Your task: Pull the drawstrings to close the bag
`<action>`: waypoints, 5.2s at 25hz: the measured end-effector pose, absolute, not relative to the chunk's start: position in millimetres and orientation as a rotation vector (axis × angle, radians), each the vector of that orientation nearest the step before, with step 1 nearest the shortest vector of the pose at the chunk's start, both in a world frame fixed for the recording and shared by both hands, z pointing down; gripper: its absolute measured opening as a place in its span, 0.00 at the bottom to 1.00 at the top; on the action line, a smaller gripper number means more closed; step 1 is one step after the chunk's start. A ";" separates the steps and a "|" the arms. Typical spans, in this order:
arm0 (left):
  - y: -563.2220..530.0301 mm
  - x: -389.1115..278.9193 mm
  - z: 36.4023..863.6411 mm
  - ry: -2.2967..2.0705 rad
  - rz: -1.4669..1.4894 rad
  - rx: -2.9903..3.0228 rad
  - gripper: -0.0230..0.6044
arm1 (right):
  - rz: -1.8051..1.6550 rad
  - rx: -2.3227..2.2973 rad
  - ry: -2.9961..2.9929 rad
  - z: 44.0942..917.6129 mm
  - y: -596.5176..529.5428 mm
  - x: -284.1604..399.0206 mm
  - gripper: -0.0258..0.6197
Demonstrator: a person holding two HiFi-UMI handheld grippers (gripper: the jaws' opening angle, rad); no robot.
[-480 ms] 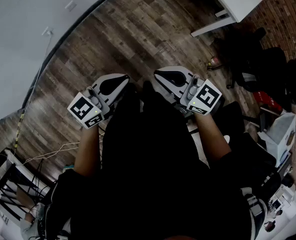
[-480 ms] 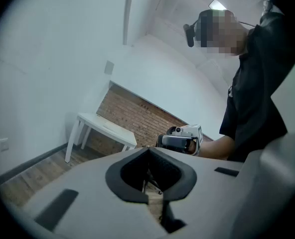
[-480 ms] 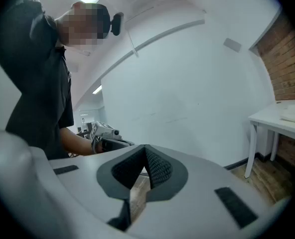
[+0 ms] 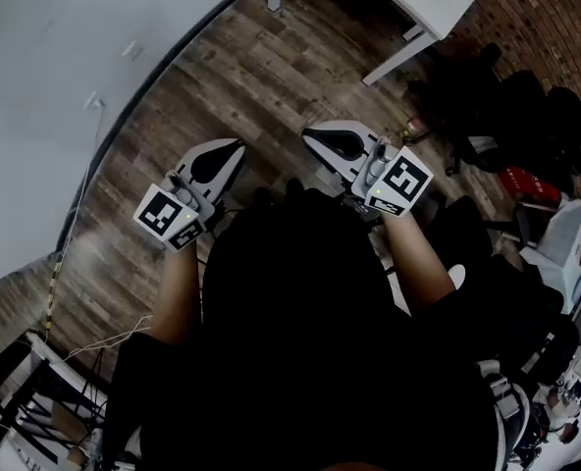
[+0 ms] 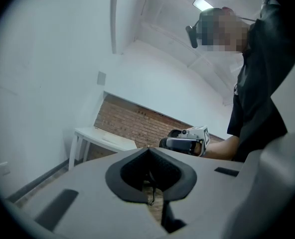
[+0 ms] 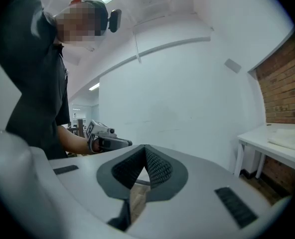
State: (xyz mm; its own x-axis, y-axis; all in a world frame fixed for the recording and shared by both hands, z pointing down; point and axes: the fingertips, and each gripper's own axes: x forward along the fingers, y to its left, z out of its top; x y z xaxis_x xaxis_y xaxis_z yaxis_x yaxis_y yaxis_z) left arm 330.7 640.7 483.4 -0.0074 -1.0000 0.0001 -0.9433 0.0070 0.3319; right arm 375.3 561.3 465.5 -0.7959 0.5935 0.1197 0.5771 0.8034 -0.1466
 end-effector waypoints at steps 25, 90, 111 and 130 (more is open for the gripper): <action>528.7 285.4 510.4 -1.848 -0.243 2.115 0.06 | 0.383 -0.566 -3.007 481.3 419.0 359.9 0.05; -66.2 -140.2 549.8 -1.339 0.108 2.325 0.06 | 0.431 0.208 -3.067 515.2 -108.5 -6.7 0.05; -249.1 -254.2 647.1 -1.202 0.436 2.384 0.14 | 0.432 0.366 -2.854 584.0 -276.1 -40.3 0.05; -283.1 -277.0 758.6 -0.432 1.169 2.605 0.30 | 0.612 0.301 -2.723 667.2 -279.6 -66.5 0.05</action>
